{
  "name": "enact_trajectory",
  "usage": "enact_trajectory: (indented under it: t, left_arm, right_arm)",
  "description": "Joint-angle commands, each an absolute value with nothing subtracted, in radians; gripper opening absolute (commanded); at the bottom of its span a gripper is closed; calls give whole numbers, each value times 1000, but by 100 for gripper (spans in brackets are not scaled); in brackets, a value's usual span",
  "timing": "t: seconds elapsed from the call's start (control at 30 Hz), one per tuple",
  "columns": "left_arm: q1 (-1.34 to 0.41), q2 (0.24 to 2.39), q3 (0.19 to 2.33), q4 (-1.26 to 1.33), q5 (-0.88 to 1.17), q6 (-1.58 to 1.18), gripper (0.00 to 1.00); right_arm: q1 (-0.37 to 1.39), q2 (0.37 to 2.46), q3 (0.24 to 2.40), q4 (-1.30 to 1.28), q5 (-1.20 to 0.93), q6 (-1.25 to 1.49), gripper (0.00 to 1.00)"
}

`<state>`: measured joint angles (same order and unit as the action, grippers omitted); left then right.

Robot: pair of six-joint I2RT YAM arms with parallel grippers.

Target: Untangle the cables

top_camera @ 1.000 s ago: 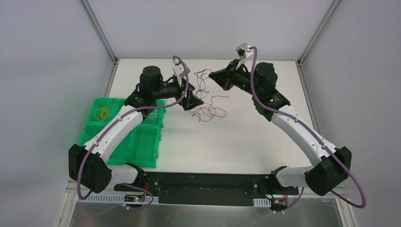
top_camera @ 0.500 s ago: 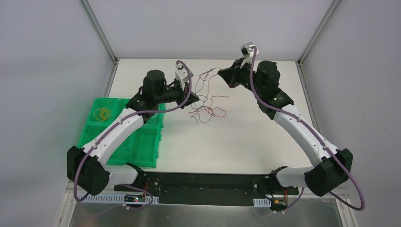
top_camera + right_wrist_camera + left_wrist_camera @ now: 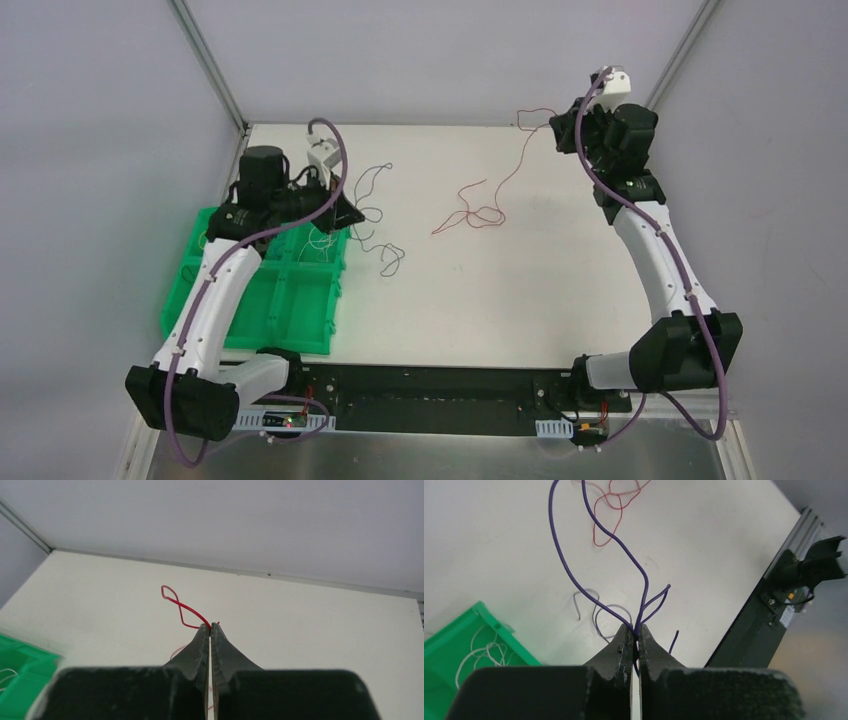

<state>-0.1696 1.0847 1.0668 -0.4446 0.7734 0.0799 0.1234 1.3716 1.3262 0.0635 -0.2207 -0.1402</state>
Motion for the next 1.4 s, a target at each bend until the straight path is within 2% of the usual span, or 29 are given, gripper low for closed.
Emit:
enact_trajectory:
  t: [0.0, 0.13, 0.37, 0.47, 0.57, 0.67, 0.77, 1.1, 1.27, 1.37]
  left_arm:
    - [-132, 1108, 1370, -606, 905, 38, 0]
    - [-66, 1129, 1562, -679, 921, -32, 0]
    - [88, 1118, 1786, -877, 919, -36, 0]
    - [115, 1079, 1833, -948, 790, -10, 0]
    - [117, 1040, 1863, -1001, 559, 25, 0]
    - [132, 996, 1860, -1055, 357, 75, 0]
    - [138, 960, 1841, -1110, 256, 114, 0]
    - [137, 863, 1646, -1182, 253, 148, 0]
    - [137, 879, 1633, -1183, 239, 168, 0]
    - [138, 884, 1652, -1182, 328, 151, 0]
  right_arm:
    - [117, 1341, 1215, 40, -262, -263, 0]
    - [118, 1302, 1087, 23, -323, -288, 0]
    - [132, 1256, 1020, -50, -396, -320, 0]
    - [136, 1247, 1015, -71, -407, -330, 0]
    - [141, 1239, 1008, -82, -410, -338, 0]
    - [146, 1234, 1006, -87, -414, -342, 0]
    - [150, 1233, 1006, -90, -414, -347, 0]
    - [189, 1234, 1001, -89, -390, -342, 0]
    - [199, 1220, 990, -97, -379, -341, 0]
    - [202, 1214, 985, -104, -374, -345, 0]
